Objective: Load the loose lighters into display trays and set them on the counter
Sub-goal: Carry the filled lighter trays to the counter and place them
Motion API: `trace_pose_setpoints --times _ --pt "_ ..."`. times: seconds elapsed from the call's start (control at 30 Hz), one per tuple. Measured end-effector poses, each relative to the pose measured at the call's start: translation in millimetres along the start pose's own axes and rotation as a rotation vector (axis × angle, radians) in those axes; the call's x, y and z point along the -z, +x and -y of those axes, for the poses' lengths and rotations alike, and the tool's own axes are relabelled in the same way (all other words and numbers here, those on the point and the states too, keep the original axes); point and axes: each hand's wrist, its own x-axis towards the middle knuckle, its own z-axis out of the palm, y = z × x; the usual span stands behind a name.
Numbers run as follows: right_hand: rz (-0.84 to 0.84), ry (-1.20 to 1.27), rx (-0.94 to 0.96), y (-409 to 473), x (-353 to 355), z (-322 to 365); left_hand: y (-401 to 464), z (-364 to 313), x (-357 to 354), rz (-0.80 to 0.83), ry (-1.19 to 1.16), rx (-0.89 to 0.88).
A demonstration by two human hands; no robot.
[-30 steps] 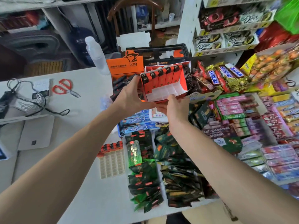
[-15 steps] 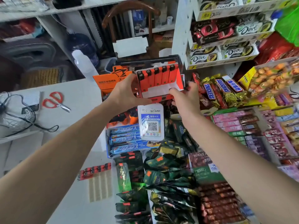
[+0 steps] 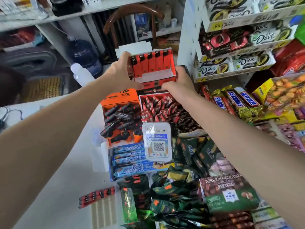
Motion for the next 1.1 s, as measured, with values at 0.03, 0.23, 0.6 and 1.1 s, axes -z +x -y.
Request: trace_pose_setpoints --times 0.03,0.23,0.6,1.1 --pt "0.009 0.0 -0.011 3.9 -3.1 1.0 4.0 3.9 1.0 0.002 0.008 0.003" --pt "0.007 0.018 -0.019 23.8 -21.9 0.2 25.5 18.2 2.3 0.037 0.025 0.041" --pt "-0.013 0.046 -0.003 39.9 -36.5 -2.1 40.5 24.9 3.1 0.078 0.033 0.083" --pt "0.07 -0.001 -0.003 41.2 -73.0 -6.4 47.0 46.6 9.6 0.13 -0.133 0.335"
